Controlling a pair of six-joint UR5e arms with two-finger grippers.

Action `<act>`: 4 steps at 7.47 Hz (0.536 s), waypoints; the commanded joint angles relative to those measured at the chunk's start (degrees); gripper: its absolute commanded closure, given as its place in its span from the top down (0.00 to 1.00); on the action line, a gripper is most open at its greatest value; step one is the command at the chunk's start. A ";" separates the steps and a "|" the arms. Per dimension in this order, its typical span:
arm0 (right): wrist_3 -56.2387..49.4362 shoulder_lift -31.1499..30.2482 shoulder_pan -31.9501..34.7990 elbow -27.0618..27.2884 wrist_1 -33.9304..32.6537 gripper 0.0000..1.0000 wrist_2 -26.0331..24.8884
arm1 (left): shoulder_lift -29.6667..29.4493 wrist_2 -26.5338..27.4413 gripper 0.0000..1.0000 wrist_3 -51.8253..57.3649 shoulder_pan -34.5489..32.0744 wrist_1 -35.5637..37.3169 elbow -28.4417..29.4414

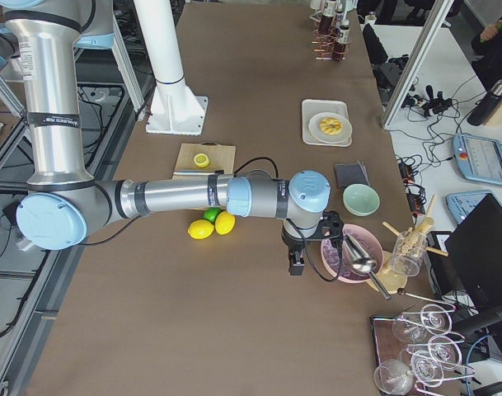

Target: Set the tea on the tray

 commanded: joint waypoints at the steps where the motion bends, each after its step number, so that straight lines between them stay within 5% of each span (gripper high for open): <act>1: 0.00 -0.06 0.00 -0.46 0.16 1.00 0.00 | 6.55 -0.32 0.00 1.25 -2.64 1.84 -10.19; 4: 0.00 -0.59 0.00 -0.46 0.25 1.00 0.09 | 6.58 -0.41 0.00 4.77 -5.46 13.63 -20.42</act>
